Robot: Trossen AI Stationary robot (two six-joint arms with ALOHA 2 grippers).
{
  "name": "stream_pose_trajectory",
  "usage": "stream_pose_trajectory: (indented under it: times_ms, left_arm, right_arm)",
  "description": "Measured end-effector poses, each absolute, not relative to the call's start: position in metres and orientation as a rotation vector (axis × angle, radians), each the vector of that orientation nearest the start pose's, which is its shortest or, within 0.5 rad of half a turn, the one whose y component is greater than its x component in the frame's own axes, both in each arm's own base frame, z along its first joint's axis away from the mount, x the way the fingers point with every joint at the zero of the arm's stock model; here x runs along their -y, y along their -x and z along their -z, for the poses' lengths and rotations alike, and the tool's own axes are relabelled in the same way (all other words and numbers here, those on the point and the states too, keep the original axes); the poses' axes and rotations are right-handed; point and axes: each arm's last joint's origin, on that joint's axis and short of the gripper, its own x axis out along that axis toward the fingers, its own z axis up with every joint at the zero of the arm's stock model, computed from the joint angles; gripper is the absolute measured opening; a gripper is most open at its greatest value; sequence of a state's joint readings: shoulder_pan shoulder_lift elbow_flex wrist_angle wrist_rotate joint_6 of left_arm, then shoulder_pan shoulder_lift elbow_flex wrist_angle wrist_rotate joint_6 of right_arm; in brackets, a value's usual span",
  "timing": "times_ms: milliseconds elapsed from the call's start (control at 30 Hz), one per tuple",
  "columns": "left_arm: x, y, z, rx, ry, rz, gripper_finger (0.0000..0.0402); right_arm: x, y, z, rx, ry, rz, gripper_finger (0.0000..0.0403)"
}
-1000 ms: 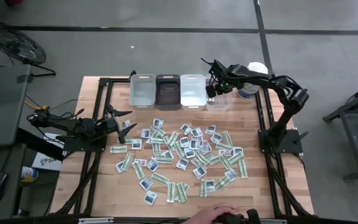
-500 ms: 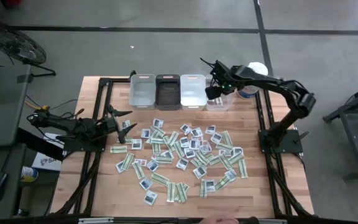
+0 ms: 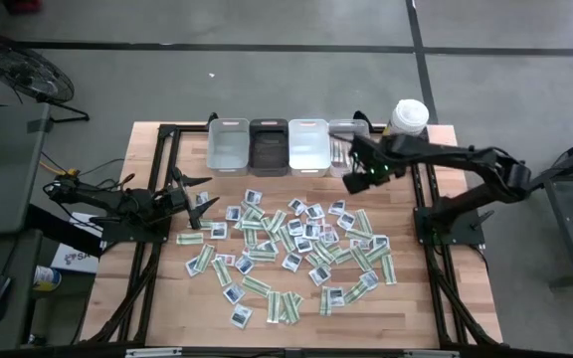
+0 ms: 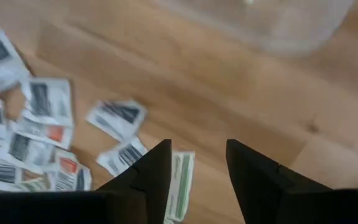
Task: Pick & Place First Aid Supplies
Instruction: Put the green bandage into the transparent bin
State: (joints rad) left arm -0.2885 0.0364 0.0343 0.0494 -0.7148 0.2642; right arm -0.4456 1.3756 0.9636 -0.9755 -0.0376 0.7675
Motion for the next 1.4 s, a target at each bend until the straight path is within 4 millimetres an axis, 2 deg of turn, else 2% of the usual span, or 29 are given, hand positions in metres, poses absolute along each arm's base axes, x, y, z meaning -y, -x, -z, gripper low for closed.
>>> stream_pose_trajectory:
  times_ms: [167,333,567,833,1133,1400]
  left_arm:
    - [0.008,-0.092,-0.177,-0.015,-0.237,-0.430,0.0280]
    - [0.008,-0.092,-0.177,-0.015,-0.237,-0.429,0.0280]
    - [0.008,-0.092,-0.177,-0.015,-0.237,-0.430,0.0280]
    - [0.008,-0.092,-0.177,-0.015,-0.237,-0.430,0.0280]
    - [0.008,-0.092,-0.177,-0.015,-0.237,-0.429,0.0280]
    - [0.008,-0.092,-0.177,-0.015,-0.238,-0.429,0.0280]
  right_arm:
    - [0.077,-0.201,-0.194,-1.239,-0.995,0.889,0.0146]
    - [0.061,-0.197,-0.173,-1.254,-1.006,0.895,0.0145]
    - [0.048,-0.200,-0.162,-1.216,-1.020,0.891,0.0142]
    - [0.039,-0.210,-0.146,-1.283,-0.977,0.890,0.0142]
    - [0.037,-0.220,-0.125,-1.340,-0.966,0.930,0.0136]
    - [0.037,-0.222,-0.120,-1.347,-0.968,0.944,0.0107]
